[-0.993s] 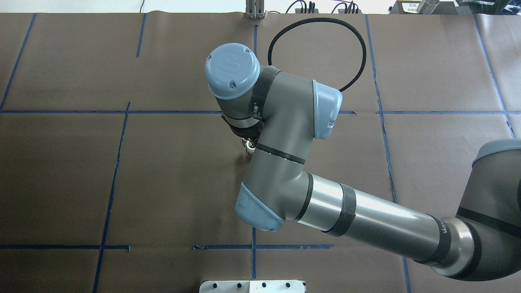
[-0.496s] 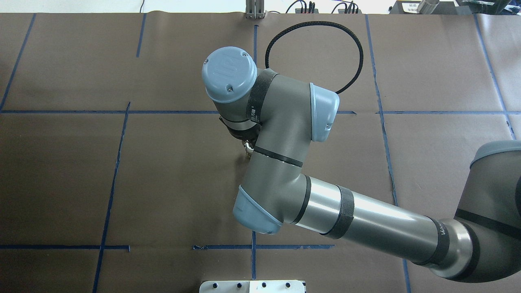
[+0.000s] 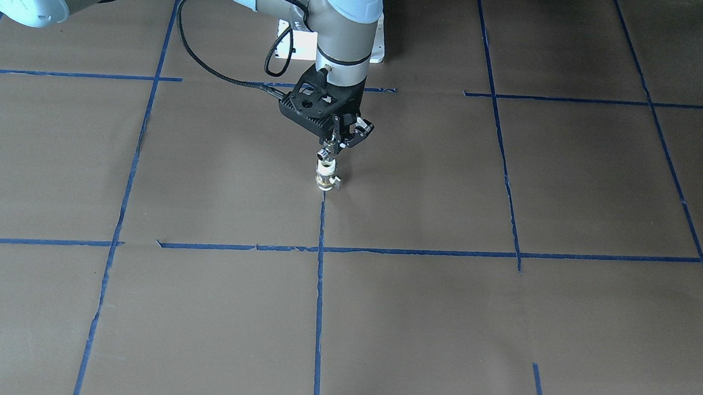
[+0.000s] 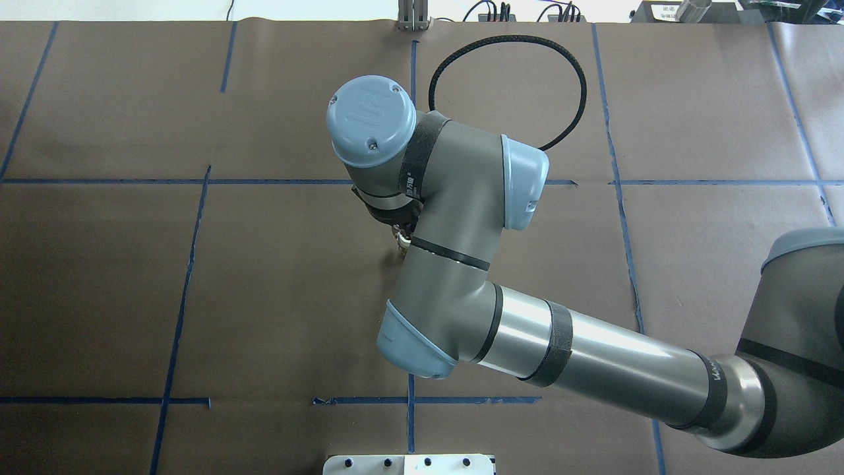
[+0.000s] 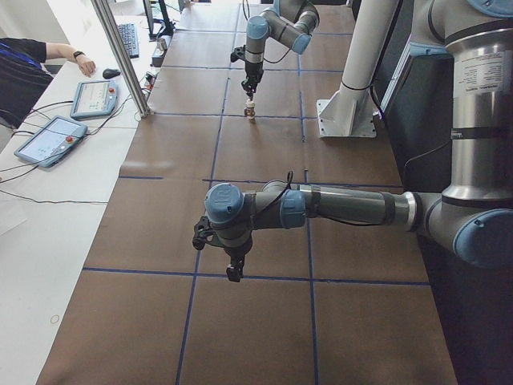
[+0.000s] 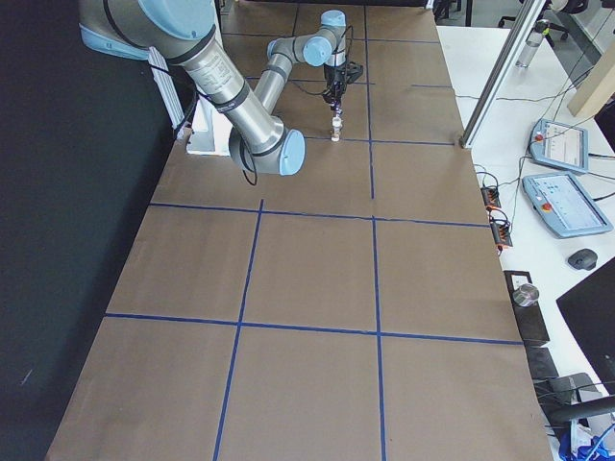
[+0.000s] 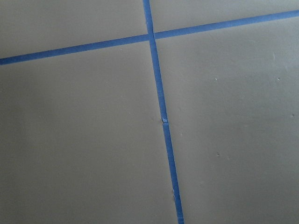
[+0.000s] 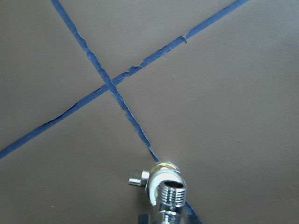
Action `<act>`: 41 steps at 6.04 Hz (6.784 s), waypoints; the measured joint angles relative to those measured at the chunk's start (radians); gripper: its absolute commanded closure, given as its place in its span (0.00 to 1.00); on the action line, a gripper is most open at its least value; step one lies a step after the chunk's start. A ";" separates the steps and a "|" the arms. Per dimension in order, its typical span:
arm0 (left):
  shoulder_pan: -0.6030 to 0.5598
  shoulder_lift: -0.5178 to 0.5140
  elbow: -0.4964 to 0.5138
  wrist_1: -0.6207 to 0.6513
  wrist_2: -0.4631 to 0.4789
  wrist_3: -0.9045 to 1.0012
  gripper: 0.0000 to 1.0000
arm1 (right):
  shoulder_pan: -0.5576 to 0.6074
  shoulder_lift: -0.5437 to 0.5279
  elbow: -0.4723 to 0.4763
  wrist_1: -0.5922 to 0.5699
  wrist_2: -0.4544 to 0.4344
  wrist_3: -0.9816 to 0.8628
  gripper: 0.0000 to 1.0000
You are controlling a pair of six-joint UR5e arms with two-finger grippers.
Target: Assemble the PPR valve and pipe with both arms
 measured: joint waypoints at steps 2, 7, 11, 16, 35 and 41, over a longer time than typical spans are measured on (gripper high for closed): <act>0.000 0.000 0.001 0.000 0.000 0.000 0.00 | -0.001 -0.002 -0.009 0.004 -0.006 -0.003 1.00; 0.000 0.000 -0.001 0.000 0.000 0.000 0.00 | -0.009 -0.010 -0.014 0.004 -0.009 -0.005 1.00; 0.000 0.001 -0.001 0.000 0.000 0.000 0.00 | -0.011 -0.023 -0.035 0.034 -0.009 -0.009 0.48; 0.000 -0.008 0.007 0.000 0.000 0.000 0.00 | -0.007 -0.021 -0.078 0.120 -0.017 -0.028 0.00; 0.003 0.033 0.006 0.014 0.074 0.007 0.00 | 1.056 -1.138 0.116 0.258 0.551 -2.013 0.00; 0.003 0.035 0.011 0.014 0.075 0.006 0.00 | 1.055 -1.141 0.114 0.261 0.565 -2.010 0.00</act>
